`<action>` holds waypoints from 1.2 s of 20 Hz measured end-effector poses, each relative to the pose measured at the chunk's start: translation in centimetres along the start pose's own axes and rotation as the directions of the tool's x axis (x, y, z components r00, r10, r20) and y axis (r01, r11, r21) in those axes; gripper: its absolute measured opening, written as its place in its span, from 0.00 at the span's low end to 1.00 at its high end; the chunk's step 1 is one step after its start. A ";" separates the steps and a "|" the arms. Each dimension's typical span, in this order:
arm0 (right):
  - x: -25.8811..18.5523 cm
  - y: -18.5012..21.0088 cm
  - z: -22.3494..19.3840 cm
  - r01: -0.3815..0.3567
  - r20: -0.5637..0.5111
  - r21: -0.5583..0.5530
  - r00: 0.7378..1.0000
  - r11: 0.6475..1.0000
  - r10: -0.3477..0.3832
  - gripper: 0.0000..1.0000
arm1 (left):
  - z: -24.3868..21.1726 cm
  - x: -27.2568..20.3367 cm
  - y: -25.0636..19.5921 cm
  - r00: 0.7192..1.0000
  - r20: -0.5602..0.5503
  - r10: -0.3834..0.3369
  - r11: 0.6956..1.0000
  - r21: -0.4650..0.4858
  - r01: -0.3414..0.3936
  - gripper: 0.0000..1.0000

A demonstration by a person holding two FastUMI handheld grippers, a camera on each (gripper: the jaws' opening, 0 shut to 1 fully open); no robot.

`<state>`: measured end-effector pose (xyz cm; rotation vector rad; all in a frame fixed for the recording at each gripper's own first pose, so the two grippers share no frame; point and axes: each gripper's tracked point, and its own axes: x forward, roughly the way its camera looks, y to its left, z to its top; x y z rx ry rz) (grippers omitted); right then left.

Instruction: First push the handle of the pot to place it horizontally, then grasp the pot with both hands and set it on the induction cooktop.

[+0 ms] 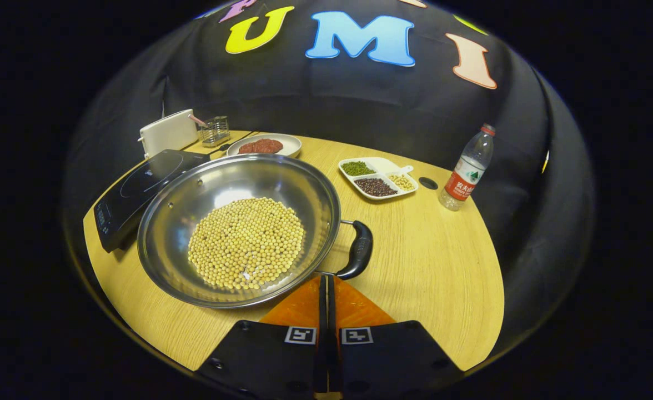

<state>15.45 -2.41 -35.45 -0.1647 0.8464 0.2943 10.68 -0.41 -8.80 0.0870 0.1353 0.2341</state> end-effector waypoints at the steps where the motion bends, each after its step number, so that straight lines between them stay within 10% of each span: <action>1: -0.5 -0.2 0.5 0.000 0.018 0.018 1.000 1.000 0.000 0.02 | -0.1 0.2 -0.2 1.000 0.002 -0.012 1.000 -0.012 0.013 0.80; 3: -1.8 -0.1 1.6 -0.013 0.063 0.054 0.998 0.998 0.010 0.05 | -0.4 0.7 -0.7 0.999 -0.001 -0.042 0.998 -0.039 0.042 0.80; 8: -5.1 -1.1 5.0 0.021 0.205 0.102 0.978 0.995 -0.042 1.00 | -1.6 2.4 -1.3 0.996 -0.020 -0.089 0.995 -0.048 0.088 0.77; 24: -5.0 -3.2 7.3 0.055 0.274 0.173 0.956 0.983 -0.102 0.97 | -13.5 10.0 -8.7 0.909 -0.262 -0.324 0.945 -0.127 0.300 0.77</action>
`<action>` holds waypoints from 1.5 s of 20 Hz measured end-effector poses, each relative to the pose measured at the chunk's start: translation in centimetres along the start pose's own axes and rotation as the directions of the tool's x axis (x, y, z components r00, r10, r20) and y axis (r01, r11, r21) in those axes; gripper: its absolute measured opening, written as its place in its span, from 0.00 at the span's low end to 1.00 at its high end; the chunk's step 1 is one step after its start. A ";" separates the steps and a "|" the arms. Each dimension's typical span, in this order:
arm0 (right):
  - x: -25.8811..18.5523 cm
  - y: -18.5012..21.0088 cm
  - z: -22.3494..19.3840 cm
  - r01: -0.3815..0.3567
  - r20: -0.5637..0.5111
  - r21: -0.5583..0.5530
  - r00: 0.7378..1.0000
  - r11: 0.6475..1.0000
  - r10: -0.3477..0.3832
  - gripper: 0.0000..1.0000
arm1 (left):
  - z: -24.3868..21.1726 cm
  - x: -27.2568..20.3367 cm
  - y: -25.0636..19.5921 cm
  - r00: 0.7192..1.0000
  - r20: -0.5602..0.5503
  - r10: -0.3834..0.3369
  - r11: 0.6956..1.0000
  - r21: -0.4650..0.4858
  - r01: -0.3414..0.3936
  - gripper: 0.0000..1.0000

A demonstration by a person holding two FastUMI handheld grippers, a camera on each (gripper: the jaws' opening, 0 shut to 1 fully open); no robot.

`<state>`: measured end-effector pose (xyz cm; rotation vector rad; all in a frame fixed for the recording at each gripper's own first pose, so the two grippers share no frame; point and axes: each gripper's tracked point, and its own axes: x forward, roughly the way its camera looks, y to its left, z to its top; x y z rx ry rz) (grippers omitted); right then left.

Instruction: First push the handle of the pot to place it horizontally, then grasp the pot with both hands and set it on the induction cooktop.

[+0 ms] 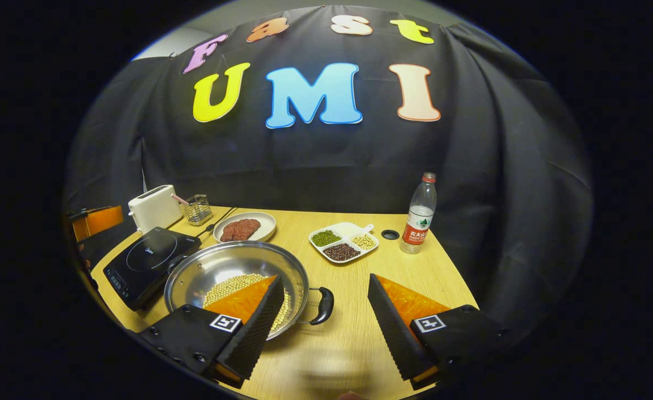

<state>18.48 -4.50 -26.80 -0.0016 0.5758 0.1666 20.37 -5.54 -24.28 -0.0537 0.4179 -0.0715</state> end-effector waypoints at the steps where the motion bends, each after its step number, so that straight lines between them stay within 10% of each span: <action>1: 0.3 0.0 -0.1 -0.002 -0.004 0.000 1.000 1.000 0.002 0.97 | -0.9 0.8 -0.2 1.000 -0.021 -0.006 1.000 -0.002 0.006 0.80; 30: 6.3 1.7 -5.5 -0.005 -0.214 0.087 0.977 0.996 0.023 0.97 | -15.3 12.6 -0.9 0.908 -0.407 -0.105 0.994 -0.019 0.107 0.77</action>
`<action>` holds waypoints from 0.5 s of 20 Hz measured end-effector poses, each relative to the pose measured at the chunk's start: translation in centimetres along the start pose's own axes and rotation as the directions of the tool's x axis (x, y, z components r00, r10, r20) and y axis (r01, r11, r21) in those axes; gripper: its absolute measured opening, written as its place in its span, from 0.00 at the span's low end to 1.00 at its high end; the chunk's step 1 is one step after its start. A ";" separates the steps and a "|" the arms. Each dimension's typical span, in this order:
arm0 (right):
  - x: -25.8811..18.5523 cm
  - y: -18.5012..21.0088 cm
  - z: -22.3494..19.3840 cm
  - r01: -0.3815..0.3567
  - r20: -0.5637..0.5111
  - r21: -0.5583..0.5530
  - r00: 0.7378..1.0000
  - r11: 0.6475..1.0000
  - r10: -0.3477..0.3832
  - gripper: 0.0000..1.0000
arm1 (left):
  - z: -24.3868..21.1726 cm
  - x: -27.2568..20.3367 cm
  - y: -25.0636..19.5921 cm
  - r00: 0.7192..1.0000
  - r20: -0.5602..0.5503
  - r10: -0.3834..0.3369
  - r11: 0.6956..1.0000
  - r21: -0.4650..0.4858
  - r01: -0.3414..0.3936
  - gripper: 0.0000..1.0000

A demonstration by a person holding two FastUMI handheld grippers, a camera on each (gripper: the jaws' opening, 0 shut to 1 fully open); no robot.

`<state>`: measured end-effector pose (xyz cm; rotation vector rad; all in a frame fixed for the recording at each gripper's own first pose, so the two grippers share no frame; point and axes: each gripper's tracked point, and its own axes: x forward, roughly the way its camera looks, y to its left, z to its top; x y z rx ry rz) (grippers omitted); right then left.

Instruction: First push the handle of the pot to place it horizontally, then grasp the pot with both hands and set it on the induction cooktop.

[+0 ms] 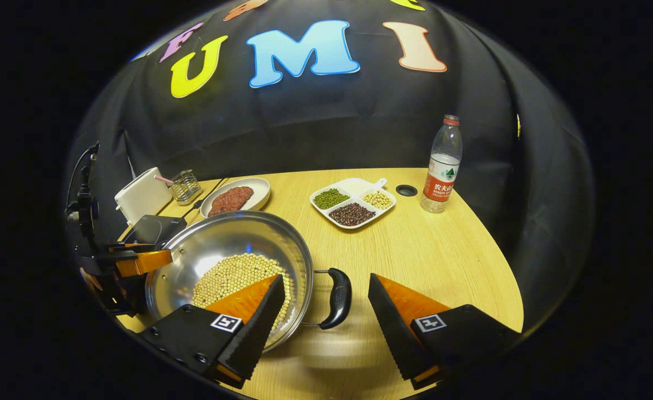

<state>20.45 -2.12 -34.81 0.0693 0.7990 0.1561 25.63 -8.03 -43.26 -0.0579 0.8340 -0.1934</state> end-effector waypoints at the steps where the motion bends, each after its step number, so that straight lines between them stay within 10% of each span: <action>1: 0.1 0.1 -0.1 -0.001 -0.005 0.000 1.000 1.000 0.001 0.97 | -0.1 0.4 0.0 1.000 -0.004 0.000 1.000 0.005 0.000 0.77; 10: 2.0 -0.2 -1.7 0.019 -0.079 0.033 0.997 0.999 -0.017 0.96 | -0.9 2.0 -1.1 0.999 -0.044 -0.024 1.000 0.016 0.025 0.81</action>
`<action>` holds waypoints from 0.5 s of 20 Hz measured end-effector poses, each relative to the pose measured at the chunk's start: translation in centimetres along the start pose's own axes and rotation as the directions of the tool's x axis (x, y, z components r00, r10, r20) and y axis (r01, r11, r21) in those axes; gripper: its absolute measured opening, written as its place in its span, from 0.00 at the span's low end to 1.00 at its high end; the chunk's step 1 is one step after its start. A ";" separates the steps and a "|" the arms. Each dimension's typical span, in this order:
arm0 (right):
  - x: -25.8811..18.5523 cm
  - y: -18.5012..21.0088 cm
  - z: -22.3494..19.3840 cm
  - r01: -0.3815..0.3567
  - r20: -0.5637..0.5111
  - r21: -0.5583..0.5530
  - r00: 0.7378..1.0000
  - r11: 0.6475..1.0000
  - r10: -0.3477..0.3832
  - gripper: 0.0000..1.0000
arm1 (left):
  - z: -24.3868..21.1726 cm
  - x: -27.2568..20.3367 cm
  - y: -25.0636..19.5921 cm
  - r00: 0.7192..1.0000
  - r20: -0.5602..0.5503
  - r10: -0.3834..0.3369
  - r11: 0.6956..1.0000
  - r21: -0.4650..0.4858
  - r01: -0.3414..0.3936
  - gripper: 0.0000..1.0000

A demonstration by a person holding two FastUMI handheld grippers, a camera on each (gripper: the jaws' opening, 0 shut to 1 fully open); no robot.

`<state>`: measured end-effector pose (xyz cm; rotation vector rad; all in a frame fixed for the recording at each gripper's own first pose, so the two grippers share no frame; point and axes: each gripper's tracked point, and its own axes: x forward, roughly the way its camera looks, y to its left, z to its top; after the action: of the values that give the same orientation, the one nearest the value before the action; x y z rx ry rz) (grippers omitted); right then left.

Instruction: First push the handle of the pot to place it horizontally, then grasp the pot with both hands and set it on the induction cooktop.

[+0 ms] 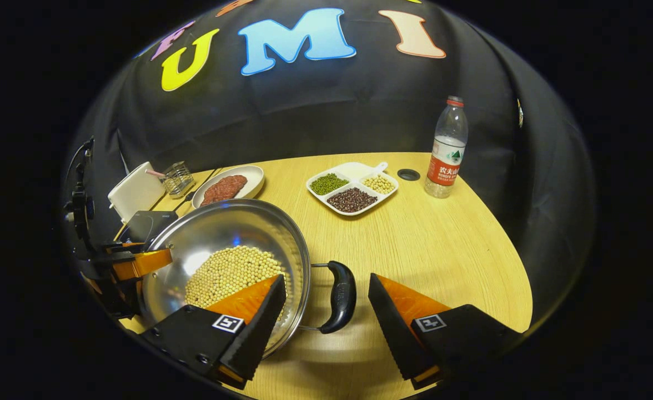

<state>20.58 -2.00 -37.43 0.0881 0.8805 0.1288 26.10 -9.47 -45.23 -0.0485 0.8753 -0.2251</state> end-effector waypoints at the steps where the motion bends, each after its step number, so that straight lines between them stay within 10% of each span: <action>1: 0.3 -0.1 -0.2 0.003 -0.010 0.006 1.000 1.000 -0.003 0.96 | -0.2 0.2 -0.2 1.000 -0.008 -0.002 1.000 0.000 0.002 0.81; 10: 1.2 0.2 -0.1 -0.013 -0.032 0.057 0.999 0.998 0.015 0.73 | -0.7 0.7 0.5 0.998 -0.038 0.040 0.999 0.014 -0.039 0.73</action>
<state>21.24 -1.63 -38.41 0.1457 0.9166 0.1183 26.13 -9.07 -46.29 -0.0147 0.9124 -0.1956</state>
